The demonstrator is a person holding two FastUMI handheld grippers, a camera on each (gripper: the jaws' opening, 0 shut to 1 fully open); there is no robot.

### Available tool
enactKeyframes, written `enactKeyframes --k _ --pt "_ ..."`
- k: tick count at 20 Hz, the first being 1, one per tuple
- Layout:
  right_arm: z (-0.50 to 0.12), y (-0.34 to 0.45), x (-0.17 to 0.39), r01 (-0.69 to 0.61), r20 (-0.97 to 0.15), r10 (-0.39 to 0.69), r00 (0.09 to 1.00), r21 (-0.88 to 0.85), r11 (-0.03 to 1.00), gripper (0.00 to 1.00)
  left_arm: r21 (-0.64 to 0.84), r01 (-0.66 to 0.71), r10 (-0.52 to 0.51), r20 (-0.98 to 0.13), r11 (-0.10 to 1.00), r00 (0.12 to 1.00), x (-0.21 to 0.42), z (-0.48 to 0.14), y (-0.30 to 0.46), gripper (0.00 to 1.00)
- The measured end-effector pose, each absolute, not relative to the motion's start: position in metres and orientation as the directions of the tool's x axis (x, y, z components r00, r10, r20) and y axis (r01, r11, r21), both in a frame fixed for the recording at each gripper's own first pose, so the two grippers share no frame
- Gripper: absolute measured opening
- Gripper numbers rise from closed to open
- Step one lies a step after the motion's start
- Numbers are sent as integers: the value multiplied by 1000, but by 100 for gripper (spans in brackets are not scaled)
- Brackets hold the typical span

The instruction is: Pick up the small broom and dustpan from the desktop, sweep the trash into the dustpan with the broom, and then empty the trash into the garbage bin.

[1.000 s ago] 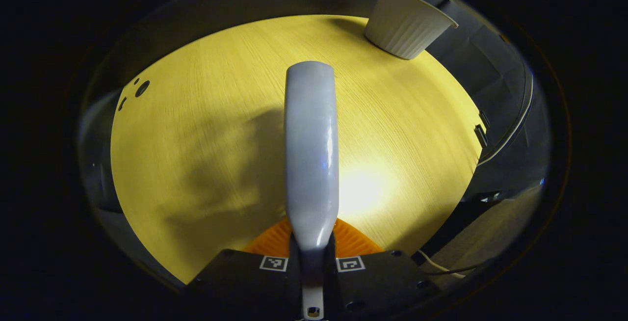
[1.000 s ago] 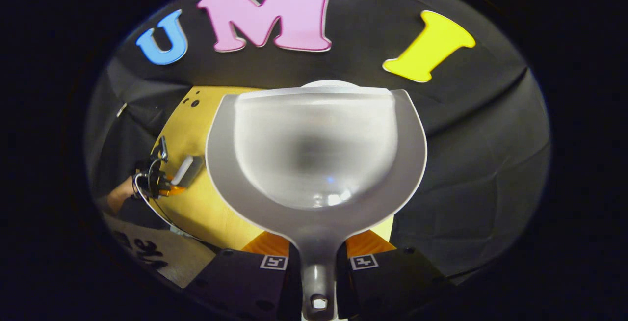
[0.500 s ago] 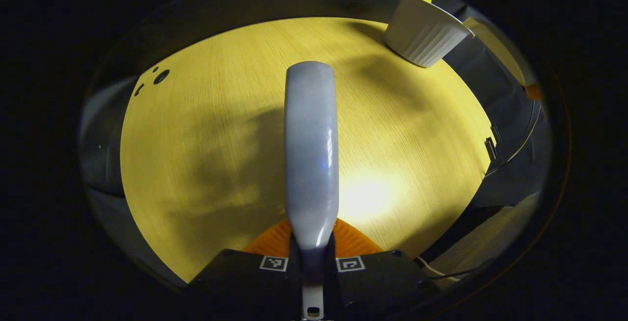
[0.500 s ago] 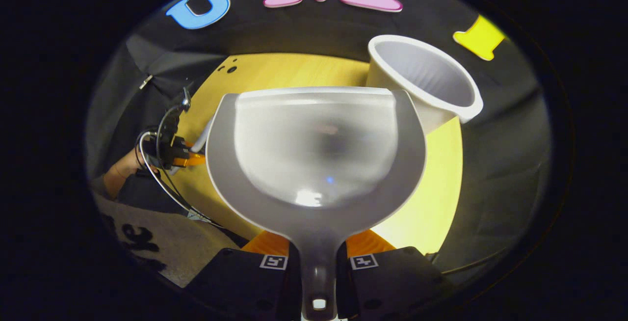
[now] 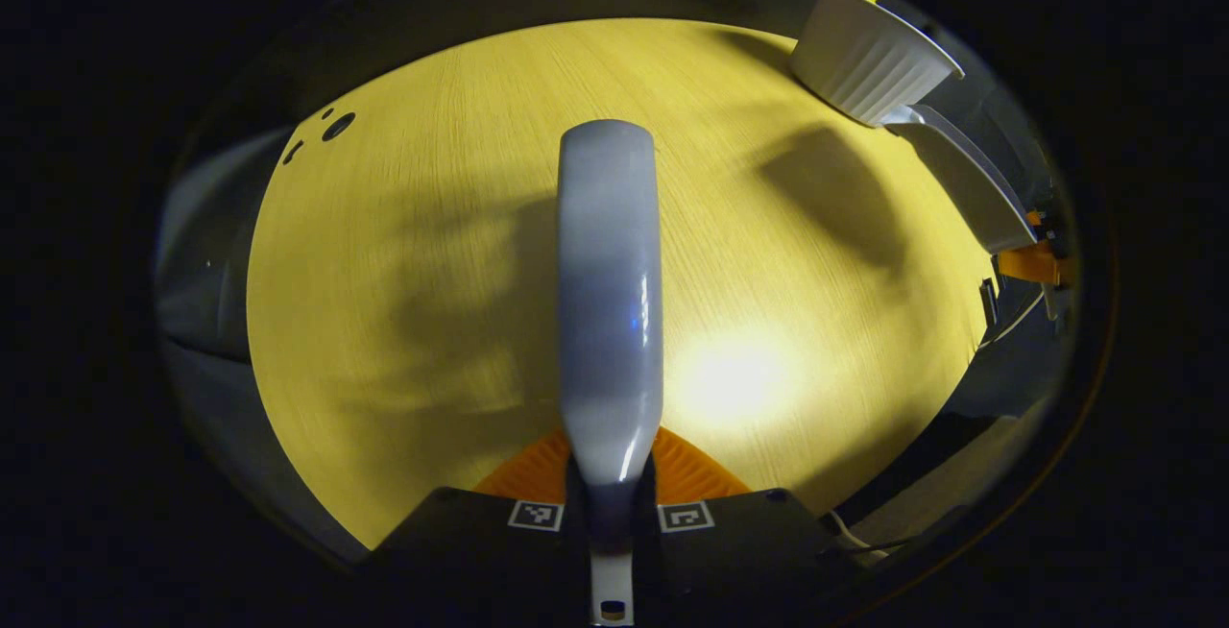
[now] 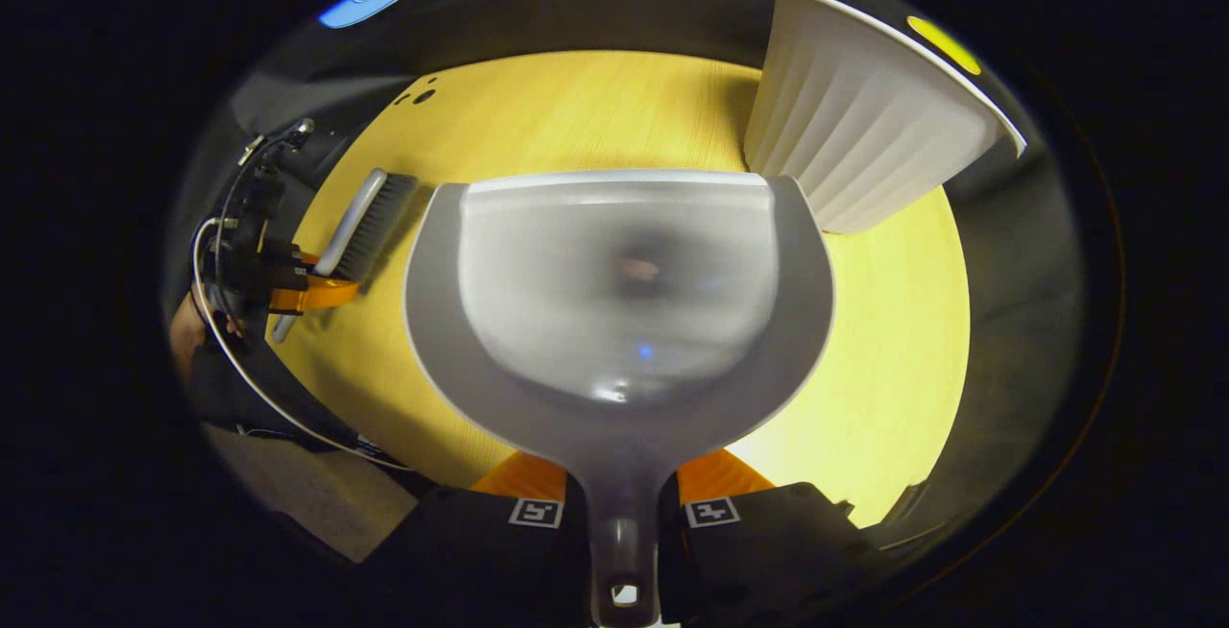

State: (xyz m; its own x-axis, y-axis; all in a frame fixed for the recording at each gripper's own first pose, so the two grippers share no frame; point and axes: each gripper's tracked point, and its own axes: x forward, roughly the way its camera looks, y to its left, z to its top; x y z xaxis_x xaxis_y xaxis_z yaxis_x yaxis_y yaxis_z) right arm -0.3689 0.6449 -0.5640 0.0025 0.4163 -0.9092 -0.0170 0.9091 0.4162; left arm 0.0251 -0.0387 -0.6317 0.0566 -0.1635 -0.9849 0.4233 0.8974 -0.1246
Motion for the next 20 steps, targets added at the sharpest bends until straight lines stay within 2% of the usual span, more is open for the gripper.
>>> enactKeyframes --k 1,2,6,7,9,13,14,16,18,19,20 --pt "-570 648 -370 -32 -916 401 1 401 916 31 -119 424 -159 -986 898 59 27 -634 -39 18" --pt "-577 652 -372 -45 -921 389 -8 389 920 31 -111 424 -152 -986 899 64 27 -635 -40 22" --pt "-604 666 -384 -45 -927 372 -38 374 927 31 -95 421 -134 -989 902 65 27 -642 -44 22" --pt "-609 666 -387 -53 -931 362 -44 364 930 32 -96 418 -133 -989 904 62 27 -642 -45 25" --pt "-615 664 -393 -68 -936 348 -52 351 934 32 -97 410 -134 -989 907 64 28 -644 -45 22" --pt "-620 667 -395 -58 -932 357 -60 360 931 32 -100 392 -132 -990 914 57 27 -649 -47 22" --pt "-620 668 -395 -53 -929 364 -65 367 929 32 -100 390 -131 -990 915 54 27 -650 -47 25" --pt "-622 670 -397 -52 -924 376 -68 379 924 32 -100 391 -128 -991 915 47 26 -652 -46 22" --pt "-628 676 -398 -54 -922 381 -75 385 921 32 -97 397 -127 -991 913 49 27 -652 -46 22" --pt "-629 678 -399 -52 -921 381 -81 386 921 32 -95 404 -124 -991 910 47 27 -651 -45 26" --pt "-629 681 -398 -49 -921 383 -76 387 921 32 -90 412 -119 -992 907 44 28 -651 -44 23"
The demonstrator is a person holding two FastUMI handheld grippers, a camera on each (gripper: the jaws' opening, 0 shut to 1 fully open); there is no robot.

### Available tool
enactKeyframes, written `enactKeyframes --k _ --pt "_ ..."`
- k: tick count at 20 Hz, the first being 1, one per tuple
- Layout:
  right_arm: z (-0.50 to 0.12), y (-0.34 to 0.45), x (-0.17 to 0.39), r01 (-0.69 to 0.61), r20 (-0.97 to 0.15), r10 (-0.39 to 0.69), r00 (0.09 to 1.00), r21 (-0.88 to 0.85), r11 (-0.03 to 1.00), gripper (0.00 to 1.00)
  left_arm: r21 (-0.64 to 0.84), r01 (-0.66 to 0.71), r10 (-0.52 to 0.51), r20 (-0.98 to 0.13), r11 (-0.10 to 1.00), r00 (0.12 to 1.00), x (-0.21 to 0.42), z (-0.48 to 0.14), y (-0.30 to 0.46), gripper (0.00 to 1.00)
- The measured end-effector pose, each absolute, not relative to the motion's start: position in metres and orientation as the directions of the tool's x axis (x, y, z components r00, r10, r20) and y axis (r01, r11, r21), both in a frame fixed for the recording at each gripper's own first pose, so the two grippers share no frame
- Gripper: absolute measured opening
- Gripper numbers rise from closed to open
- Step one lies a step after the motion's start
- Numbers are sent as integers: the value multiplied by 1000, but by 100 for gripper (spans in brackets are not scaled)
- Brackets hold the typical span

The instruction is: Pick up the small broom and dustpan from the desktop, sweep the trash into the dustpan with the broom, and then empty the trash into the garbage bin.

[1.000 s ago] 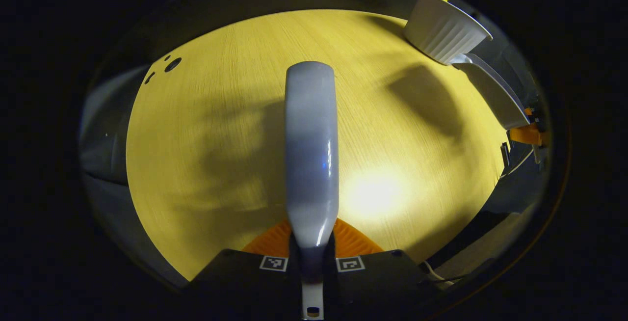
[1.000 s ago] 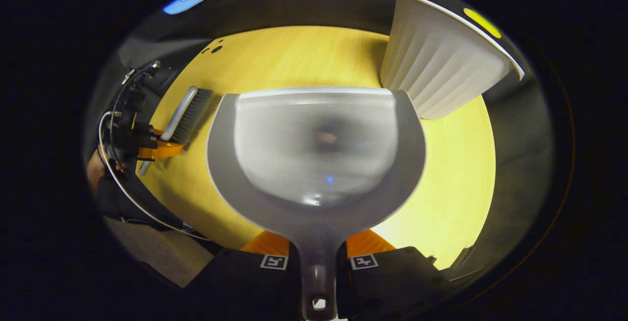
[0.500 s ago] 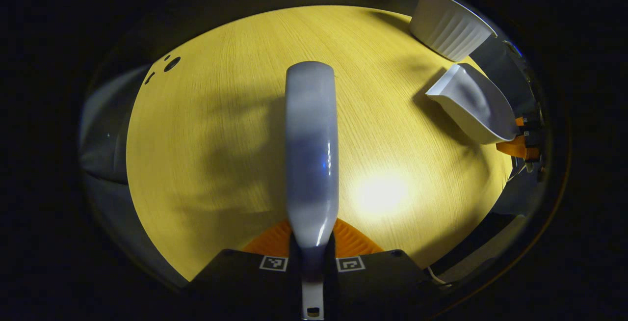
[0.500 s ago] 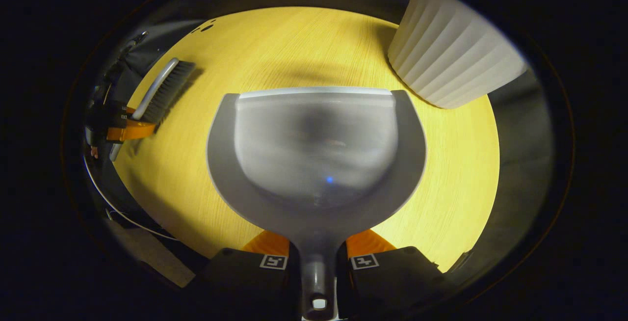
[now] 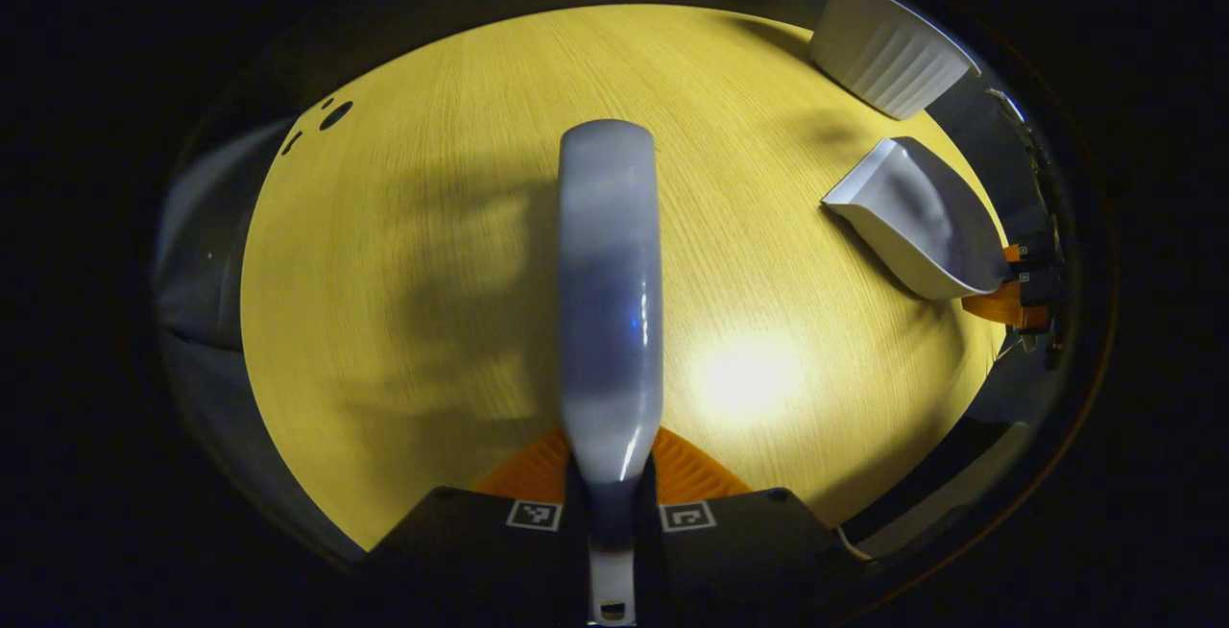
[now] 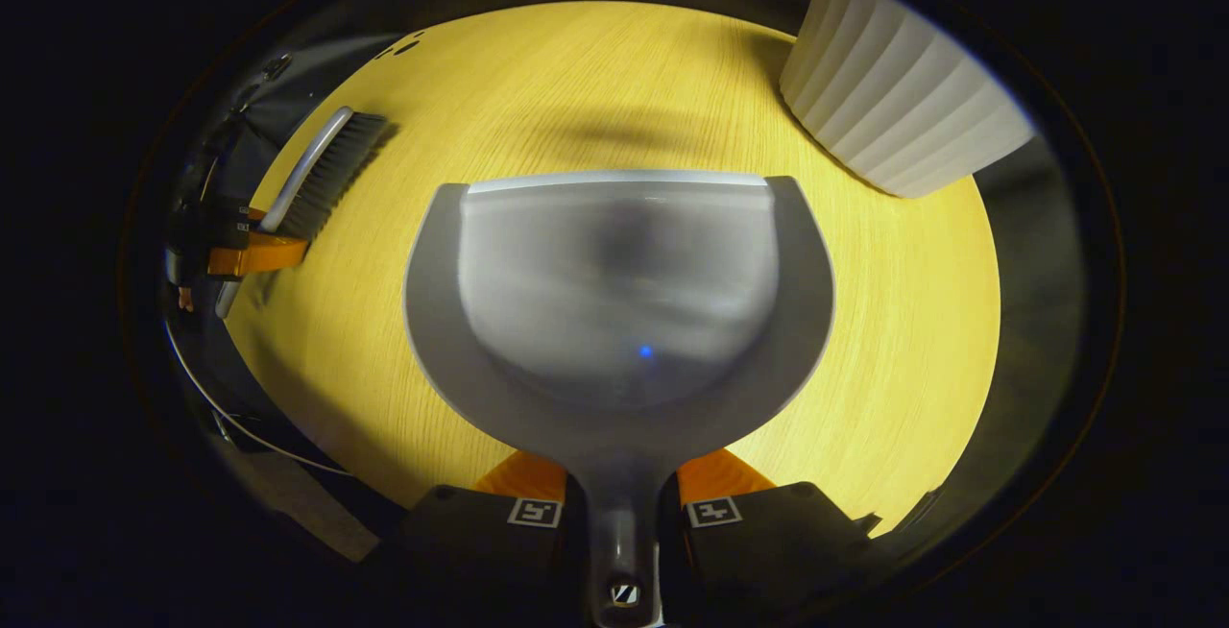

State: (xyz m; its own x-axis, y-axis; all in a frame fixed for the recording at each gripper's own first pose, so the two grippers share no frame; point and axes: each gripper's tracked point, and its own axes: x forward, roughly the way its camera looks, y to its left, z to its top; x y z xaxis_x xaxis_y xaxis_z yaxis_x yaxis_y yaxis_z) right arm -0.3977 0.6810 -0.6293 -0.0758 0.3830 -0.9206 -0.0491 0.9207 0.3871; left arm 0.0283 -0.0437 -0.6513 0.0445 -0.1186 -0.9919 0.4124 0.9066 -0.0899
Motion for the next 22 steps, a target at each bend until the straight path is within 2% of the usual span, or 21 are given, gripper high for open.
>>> enactKeyframes --k 2,3,4,6,7,9,11,12,13,14,15,18,19,21,22 --pt "-628 678 -402 -44 -920 385 -75 389 920 33 -87 422 -112 -993 903 36 30 -653 -44 24" --pt "-627 677 -402 -43 -919 388 -76 391 919 26 -86 427 -111 -993 900 32 31 -653 -44 28" --pt "-627 678 -402 -42 -917 391 -78 395 918 34 -87 431 -109 -994 898 27 32 -654 -43 25" --pt "-628 679 -402 -40 -914 398 -80 402 915 35 -88 443 -113 -993 892 30 34 -653 -45 23" --pt "-627 680 -403 -36 -912 402 -80 405 913 36 -84 455 -115 -993 886 40 36 -652 -46 27" --pt "-627 681 -402 -29 -909 410 -79 413 910 36 -64 471 -102 -993 880 54 37 -647 -44 29" --pt "-626 682 -403 -20 -904 420 -79 423 906 37 -52 479 -93 -994 876 62 41 -645 -44 26" --pt "-626 682 -403 -19 -903 424 -75 426 904 44 -56 485 -102 -992 872 70 41 -644 -46 33" --pt "-624 681 -405 -24 -901 428 -76 431 902 37 -65 497 -121 -989 865 81 42 -642 -51 39" --pt "-620 679 -409 -28 -897 435 -74 438 899 30 -67 507 -129 -988 859 89 40 -638 -53 38" --pt "-615 678 -409 -26 -895 441 -68 444 896 42 -67 517 -135 -986 854 95 39 -635 -54 51" --pt "-605 678 -403 5 -883 467 -46 467 884 47 -41 529 -122 -985 848 120 39 -626 -53 70" --pt "-602 678 -401 18 -880 473 -37 472 881 48 -35 531 -121 -985 846 127 40 -623 -52 80" --pt "-597 674 -399 31 -878 479 -16 478 878 77 -17 541 -108 -985 841 137 38 -616 -50 85" --pt "-595 669 -398 32 -879 476 -5 475 879 77 -3 547 -101 -984 837 149 39 -612 -48 85"
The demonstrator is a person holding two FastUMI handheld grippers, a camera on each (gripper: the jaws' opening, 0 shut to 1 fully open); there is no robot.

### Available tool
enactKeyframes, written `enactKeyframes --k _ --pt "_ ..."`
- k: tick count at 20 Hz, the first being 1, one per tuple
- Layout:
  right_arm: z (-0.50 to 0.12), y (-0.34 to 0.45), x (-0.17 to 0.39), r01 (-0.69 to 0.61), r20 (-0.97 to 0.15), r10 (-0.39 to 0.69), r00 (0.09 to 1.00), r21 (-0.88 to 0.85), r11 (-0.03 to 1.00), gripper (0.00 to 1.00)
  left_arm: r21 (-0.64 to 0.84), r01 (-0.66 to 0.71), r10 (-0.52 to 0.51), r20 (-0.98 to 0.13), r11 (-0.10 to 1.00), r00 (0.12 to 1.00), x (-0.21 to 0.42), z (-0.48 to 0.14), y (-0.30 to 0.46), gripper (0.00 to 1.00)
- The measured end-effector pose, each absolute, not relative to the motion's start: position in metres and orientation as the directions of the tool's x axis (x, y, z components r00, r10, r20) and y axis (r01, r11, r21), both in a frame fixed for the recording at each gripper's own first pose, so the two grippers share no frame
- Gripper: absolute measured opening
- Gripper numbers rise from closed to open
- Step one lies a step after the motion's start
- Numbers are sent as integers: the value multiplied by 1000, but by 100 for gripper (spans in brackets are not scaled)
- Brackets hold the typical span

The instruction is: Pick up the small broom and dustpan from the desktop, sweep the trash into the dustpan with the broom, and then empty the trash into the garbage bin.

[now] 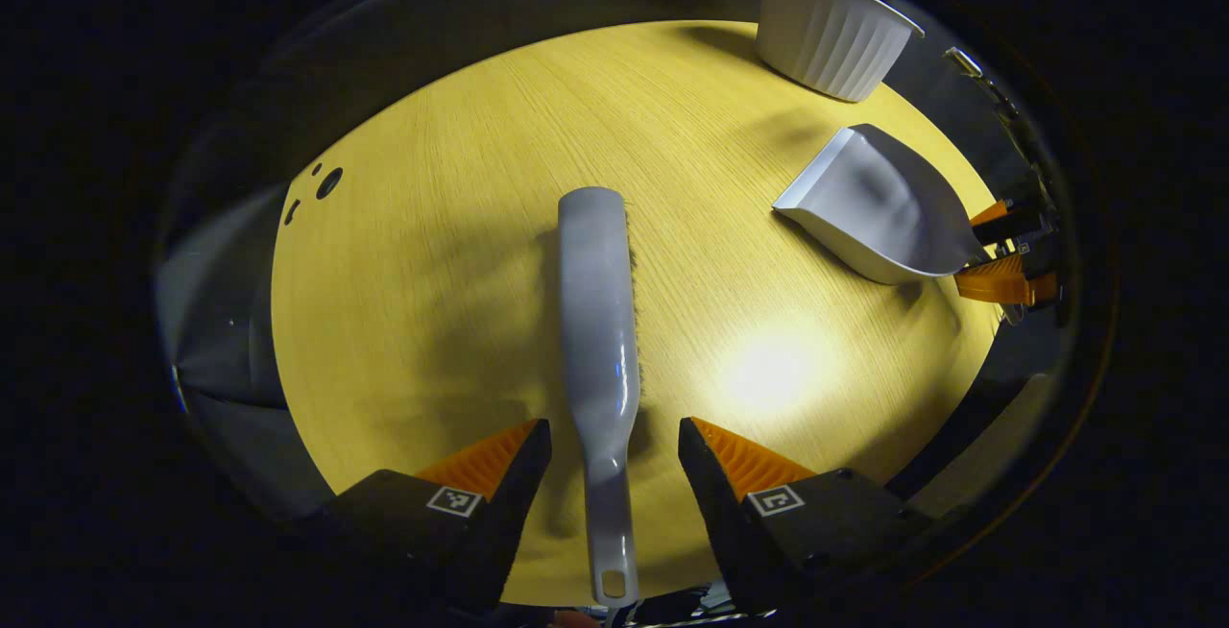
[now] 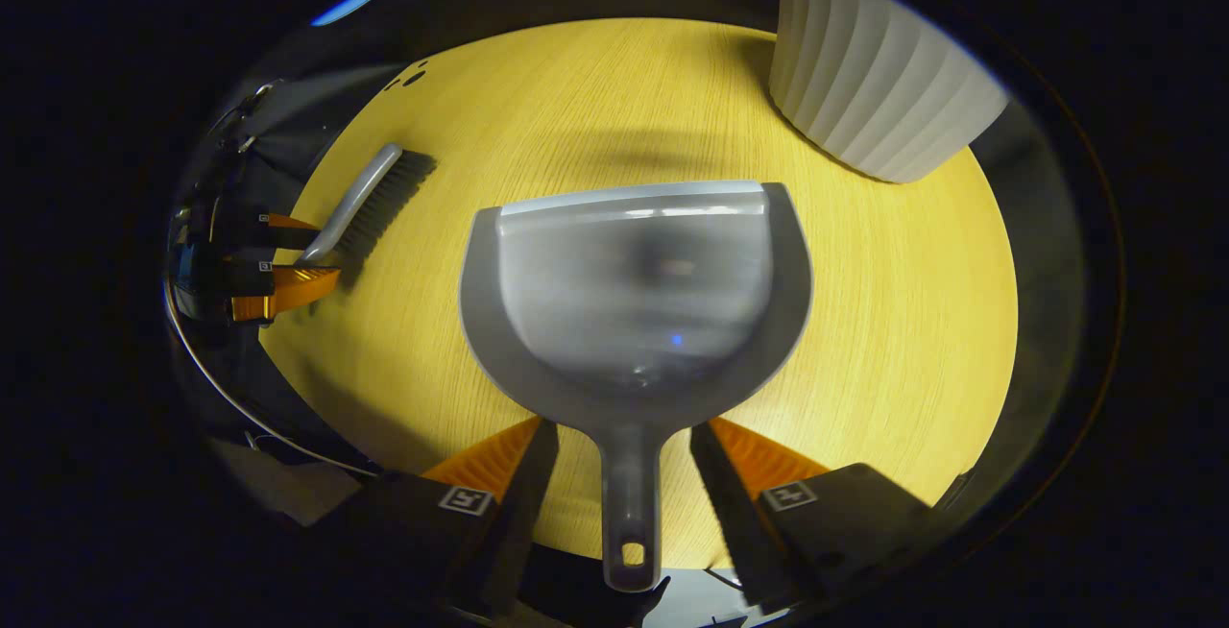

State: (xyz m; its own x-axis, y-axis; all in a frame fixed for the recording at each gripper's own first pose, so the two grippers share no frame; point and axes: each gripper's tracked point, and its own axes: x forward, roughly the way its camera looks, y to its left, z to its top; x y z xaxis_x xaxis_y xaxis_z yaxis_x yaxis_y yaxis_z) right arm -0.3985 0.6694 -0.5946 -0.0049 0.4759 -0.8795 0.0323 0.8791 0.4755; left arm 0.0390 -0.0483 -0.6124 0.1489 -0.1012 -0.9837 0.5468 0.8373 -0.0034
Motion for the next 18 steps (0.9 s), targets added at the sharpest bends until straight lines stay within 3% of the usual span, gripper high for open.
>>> enactKeyframes --k 1,10,18 --pt "-588 665 -396 36 -879 477 10 477 878 99 11 549 -94 -982 836 163 41 -608 -47 86" --pt "-520 627 -352 66 -849 463 256 493 868 99 81 533 -150 -914 842 376 63 -537 -58 88" --pt "-458 589 -306 61 -790 355 500 441 895 99 39 481 -323 -692 876 646 99 -438 -104 88"
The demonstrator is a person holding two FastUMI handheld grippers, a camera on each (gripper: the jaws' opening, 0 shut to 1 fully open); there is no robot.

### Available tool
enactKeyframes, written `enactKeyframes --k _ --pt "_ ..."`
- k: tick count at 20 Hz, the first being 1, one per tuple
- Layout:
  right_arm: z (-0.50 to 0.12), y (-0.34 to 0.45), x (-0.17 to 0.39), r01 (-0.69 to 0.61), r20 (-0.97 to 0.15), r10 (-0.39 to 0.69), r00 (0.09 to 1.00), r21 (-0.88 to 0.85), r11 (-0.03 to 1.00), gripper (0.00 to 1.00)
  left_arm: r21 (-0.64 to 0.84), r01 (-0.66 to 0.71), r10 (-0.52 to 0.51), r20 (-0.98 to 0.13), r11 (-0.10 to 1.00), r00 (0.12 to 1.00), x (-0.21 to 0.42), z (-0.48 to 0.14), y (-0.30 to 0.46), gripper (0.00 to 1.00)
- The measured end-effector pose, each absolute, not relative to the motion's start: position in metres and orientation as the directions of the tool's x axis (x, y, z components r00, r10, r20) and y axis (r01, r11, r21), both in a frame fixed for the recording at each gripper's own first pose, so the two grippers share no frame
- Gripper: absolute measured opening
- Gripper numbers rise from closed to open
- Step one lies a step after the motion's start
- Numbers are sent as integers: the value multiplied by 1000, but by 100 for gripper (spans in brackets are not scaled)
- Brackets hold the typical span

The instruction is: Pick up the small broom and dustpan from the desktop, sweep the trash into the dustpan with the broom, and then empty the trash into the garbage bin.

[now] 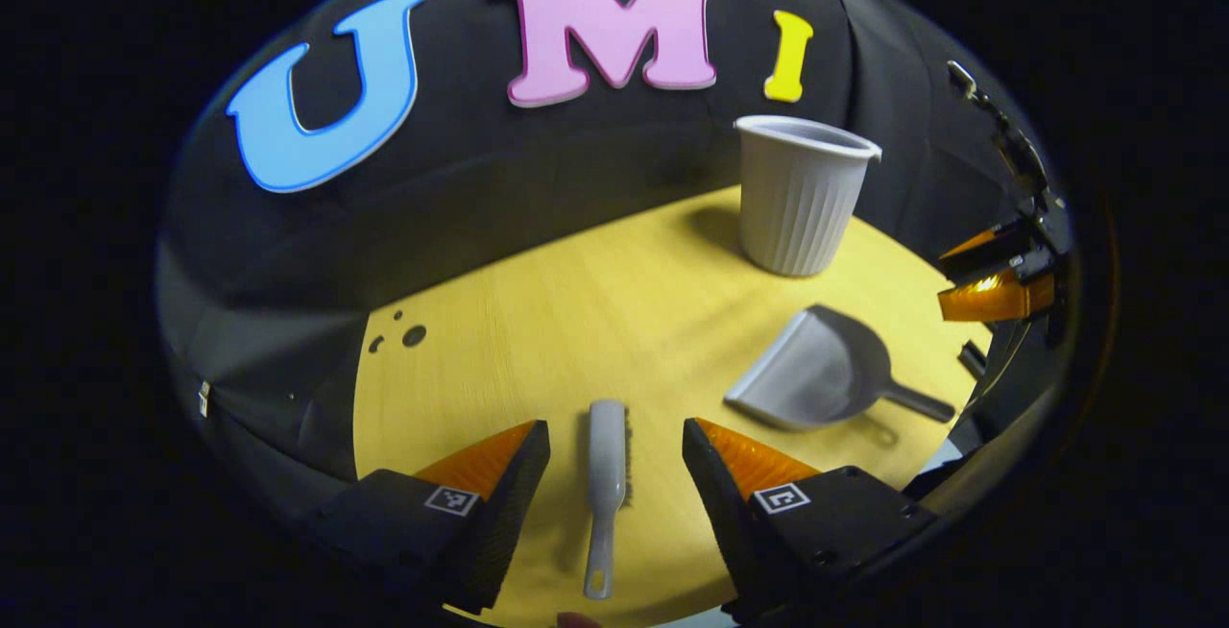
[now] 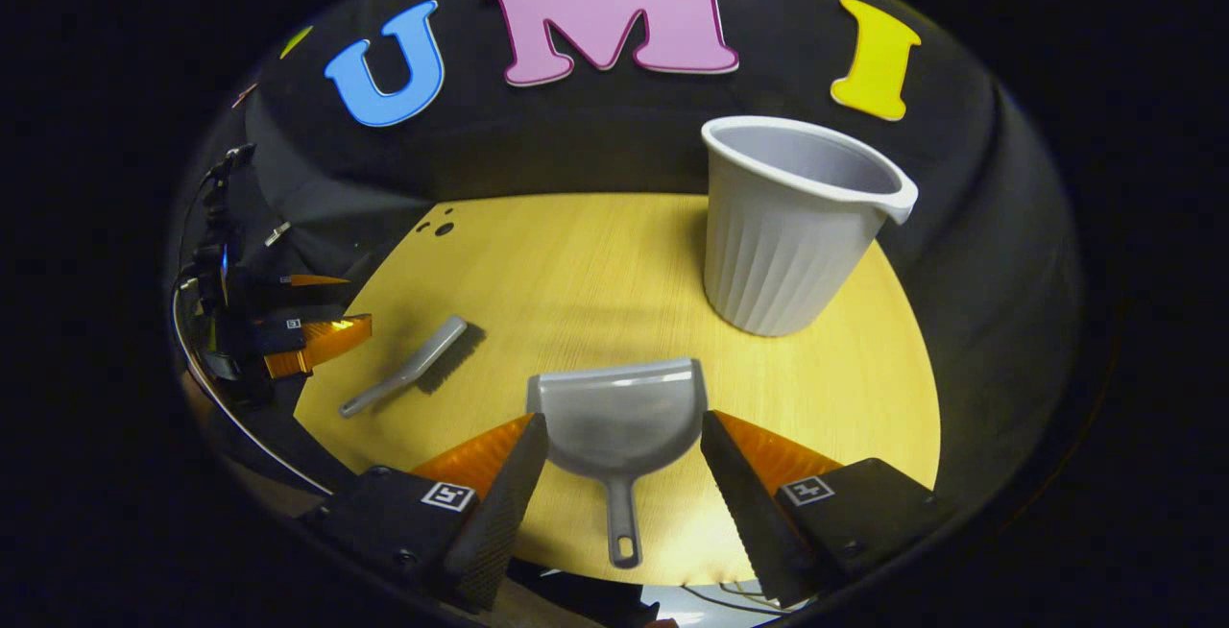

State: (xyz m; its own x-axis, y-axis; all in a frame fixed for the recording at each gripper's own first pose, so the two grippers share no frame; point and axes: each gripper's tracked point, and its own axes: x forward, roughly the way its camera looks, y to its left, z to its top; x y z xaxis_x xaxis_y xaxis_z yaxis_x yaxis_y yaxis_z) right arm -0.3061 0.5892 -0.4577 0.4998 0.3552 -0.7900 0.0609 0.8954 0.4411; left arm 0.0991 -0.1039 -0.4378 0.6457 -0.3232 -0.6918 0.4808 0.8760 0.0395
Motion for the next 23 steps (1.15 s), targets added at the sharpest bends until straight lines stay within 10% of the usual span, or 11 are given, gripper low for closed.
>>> enactKeyframes --k 15,23 --pt "-363 546 -249 40 -585 151 797 300 953 99 -213 325 -375 -263 921 889 135 -272 -113 89" --pt "-363 544 -245 96 -570 106 815 313 945 98 -200 339 -387 -296 919 873 122 -284 -124 93"
